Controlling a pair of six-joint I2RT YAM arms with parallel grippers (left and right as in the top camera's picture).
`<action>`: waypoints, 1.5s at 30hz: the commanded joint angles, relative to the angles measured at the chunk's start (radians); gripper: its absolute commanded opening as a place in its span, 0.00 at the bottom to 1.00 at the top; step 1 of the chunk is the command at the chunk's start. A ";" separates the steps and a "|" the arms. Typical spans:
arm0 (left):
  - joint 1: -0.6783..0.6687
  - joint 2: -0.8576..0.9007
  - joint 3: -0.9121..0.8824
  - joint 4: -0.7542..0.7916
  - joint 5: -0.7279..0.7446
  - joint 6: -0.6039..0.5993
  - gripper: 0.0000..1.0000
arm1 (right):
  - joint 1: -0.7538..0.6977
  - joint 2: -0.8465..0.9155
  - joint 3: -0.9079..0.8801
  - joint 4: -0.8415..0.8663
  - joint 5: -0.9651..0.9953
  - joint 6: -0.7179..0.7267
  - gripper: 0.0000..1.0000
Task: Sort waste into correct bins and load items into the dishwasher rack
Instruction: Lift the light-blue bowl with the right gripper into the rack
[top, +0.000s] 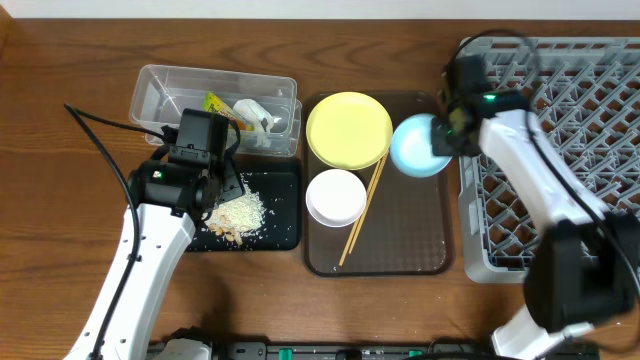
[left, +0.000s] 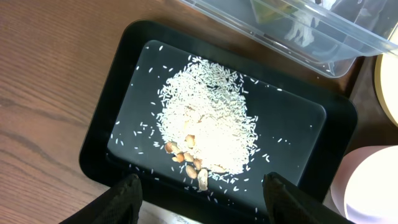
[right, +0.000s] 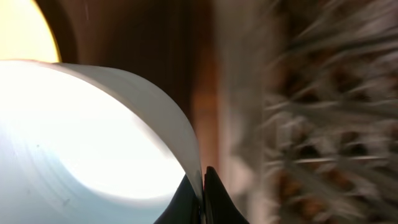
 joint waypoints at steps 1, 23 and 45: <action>0.006 0.001 -0.005 -0.002 -0.009 -0.017 0.65 | -0.019 -0.116 0.003 0.035 0.141 -0.026 0.01; 0.006 0.001 -0.005 0.012 -0.009 -0.017 0.65 | -0.100 0.061 0.002 0.748 0.785 -0.369 0.01; 0.006 0.001 -0.005 0.005 -0.008 -0.021 0.66 | -0.090 0.236 0.001 0.764 0.890 -0.303 0.01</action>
